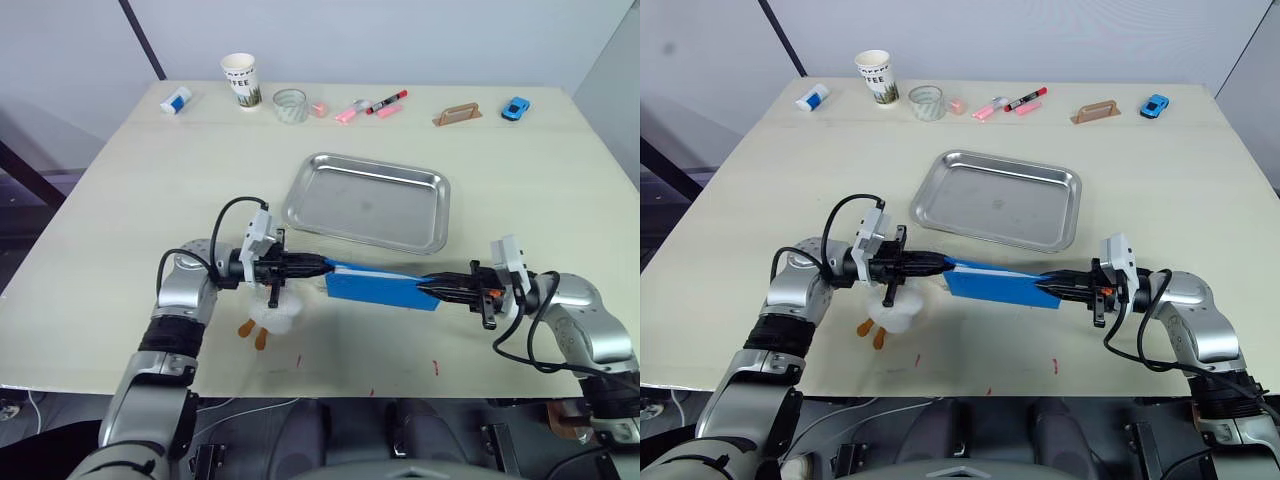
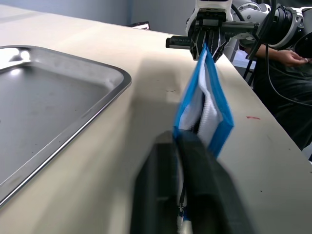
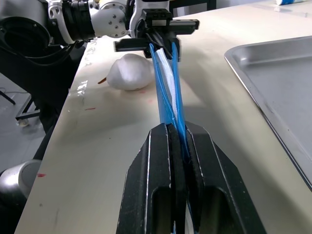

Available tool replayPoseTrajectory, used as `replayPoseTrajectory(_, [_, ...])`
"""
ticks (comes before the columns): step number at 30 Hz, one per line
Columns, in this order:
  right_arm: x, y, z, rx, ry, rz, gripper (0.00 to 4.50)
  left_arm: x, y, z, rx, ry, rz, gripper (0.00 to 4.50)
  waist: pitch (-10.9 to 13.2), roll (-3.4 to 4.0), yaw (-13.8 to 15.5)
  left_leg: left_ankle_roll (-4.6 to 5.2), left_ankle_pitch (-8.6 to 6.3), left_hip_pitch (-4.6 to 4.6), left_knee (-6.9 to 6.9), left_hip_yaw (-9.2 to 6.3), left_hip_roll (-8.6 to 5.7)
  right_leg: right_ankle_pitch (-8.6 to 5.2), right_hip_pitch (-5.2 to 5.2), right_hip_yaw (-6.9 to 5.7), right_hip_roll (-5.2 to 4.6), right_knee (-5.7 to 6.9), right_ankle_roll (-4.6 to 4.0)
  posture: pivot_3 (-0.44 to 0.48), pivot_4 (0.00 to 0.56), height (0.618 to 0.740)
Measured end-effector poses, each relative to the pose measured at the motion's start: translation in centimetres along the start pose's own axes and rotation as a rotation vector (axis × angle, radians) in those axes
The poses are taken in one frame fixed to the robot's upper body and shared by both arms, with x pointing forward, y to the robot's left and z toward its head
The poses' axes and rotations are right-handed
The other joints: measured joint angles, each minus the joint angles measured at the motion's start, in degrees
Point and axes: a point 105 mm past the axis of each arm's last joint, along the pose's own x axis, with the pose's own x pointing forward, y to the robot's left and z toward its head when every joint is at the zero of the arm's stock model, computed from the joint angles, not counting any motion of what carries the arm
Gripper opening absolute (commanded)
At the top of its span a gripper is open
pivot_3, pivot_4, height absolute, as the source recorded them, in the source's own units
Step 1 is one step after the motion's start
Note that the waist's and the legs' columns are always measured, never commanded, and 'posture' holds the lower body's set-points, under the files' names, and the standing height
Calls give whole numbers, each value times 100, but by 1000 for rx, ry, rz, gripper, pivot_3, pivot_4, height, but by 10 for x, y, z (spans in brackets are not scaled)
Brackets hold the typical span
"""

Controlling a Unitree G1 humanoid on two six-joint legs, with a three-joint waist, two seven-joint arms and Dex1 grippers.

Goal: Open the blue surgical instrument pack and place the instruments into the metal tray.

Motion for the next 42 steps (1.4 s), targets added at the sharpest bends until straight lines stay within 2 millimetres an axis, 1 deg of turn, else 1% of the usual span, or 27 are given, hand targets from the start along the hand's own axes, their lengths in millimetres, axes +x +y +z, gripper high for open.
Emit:
replayPoseTrajectory(7, [1, -3, 2, -7, 2, -11, 0, 0, 5, 2, -5, -7, 9, 52, 0, 0, 1, 0, 0, 0, 0, 0, 0, 0, 0, 0, 0, 0, 0, 0, 150, 725])
replayPoseTrajectory(16, [2, -3, 1, 12, 4, -10, 0, 0, 4, 0, -8, -6, 10, 52, 0, 0, 0, 0, 0, 0, 0, -1, 0, 0, 0, -1, 0, 0, 0, 0, 150, 725])
replayPoseTrajectory(17, [2, -3, 1, 14, 3, -8, 913, 0, 4, 0, -5, -5, 10, 0, 0, 0, 0, 0, 0, 0, 0, 0, 0, 0, 0, -1, 0, 0, 0, 0, 150, 725])
replayPoseTrajectory(18, [2, -3, 1, 15, 1, -7, 1118, 0, 4, 0, -4, -5, 10, 0, 0, 0, 0, 0, 0, 0, 0, 0, 0, 0, 0, -1, 0, 0, 0, 0, 150, 725])
replayPoseTrajectory(20, [1, -2, 1, 24, 3, -1, 2049, 0, 4, 0, 2, -3, 10, 0, 0, 0, 0, 0, 0, 0, 0, -1, 0, 0, 0, 0, 0, 0, 0, 0, 150, 725])
replayPoseTrajectory(22, [-2, -2, 1, 28, 13, -2, 3074, 0, 4, 0, 8, 0, 10, 0, 0, 0, 1, 0, 0, 0, 0, 0, 0, 0, 0, 0, 0, 0, 0, 0, 150, 725])
replayPoseTrajectory(24, [-6, 0, 4, 14, 19, -5, 3809, 0, 4, 0, 7, -2, 11, 0, 0, 0, 2, 0, 0, 0, 0, -1, 0, 0, 0, 0, 0, 0, 0, 0, 150, 725])
replayPoseTrajectory(25, [-8, -1, 5, 6, 20, -11, 4249, 0, 4, 0, 7, -2, 11, 0, 0, 0, 2, 0, 0, 0, 0, 0, 0, 0, 0, 0, 0, 0, 0, 0, 150, 725])
replayPoseTrajectory(26, [-10, -2, 6, -2, 22, -22, 4463, 0, 4, 0, 7, -2, 11, 0, 0, 0, 2, 0, 0, 0, 0, 0, 0, 0, 1, -1, 0, 0, 0, 0, 150, 725])
replayPoseTrajectory(29, [-14, 0, 7, 1, 17, -39, 4463, 0, 5, 0, 7, -3, 12, 0, 0, 0, 4, 0, 0, 0, 0, 0, -1, 0, 1, -1, 0, 0, 0, 0, 150, 725])
replayPoseTrajectory(32, [-23, 4, 15, 25, 1, -63, 4463, 0, 5, -1, 4, -4, 15, 0, 0, 0, 6, 0, 0, 0, 1, -1, -1, 0, 1, 2, -1, 0, 1, 0, 150, 725])
replayPoseTrajectory(35, [-29, 7, 31, 51, -48, -70, 4463, -1, 6, -1, 5, -2, 19, 0, 0, 0, 5, 0, 0, 1, 1, -3, 0, 0, 2, -1, 0, 1, 0, 0, 150, 725])
replayPoseTrajectory(36, [-29, 9, 36, 55, -66, -59, 4463, -1, 6, -1, 4, 1, 21, 0, 0, 0, 3, 0, 0, 1, 0, -4, 0, 0, 2, -1, 1, 1, 0, 0, 150, 725])
replayPoseTrajectory(38, [-25, 14, 41, 56, -80, -34, 3954, -1, 7, -2, -1, 2, 27, 0, 0, 0, 1, 0, 0, 1, 0, -5, 0, 0, 2, -1, 1, 1, 1, 0, 150, 725])
replayPoseTrajectory(39, [-23, 17, 43, 53, -86, -19, 3796, -1, 7, -2, -9, 2, 32, 0, 0, 0, 1, 0, 0, 1, 0, -5, 0, 0, 2, 0, 1, 1, 1, 0, 150, 725])
replayPoseTrajectory(41, [-19, 20, 44, 47, -83, 0, 2952, 0, 7, -2, -19, 2, 35, 0, 0, 0, 1, 0, 0, 1, 1, -5, -1, 0, 2, 0, 0, 0, 1, 0, 150, 725])
replayPoseTrajectory(42, [-18, 22, 43, 49, -79, 9, 2444, 0, 7, -2, -19, 2, 36, 0, -1, 0, 0, 0, 0, 1, 1, -5, -1, 0, 2, -1, 1, 0, 1, 0, 150, 725])
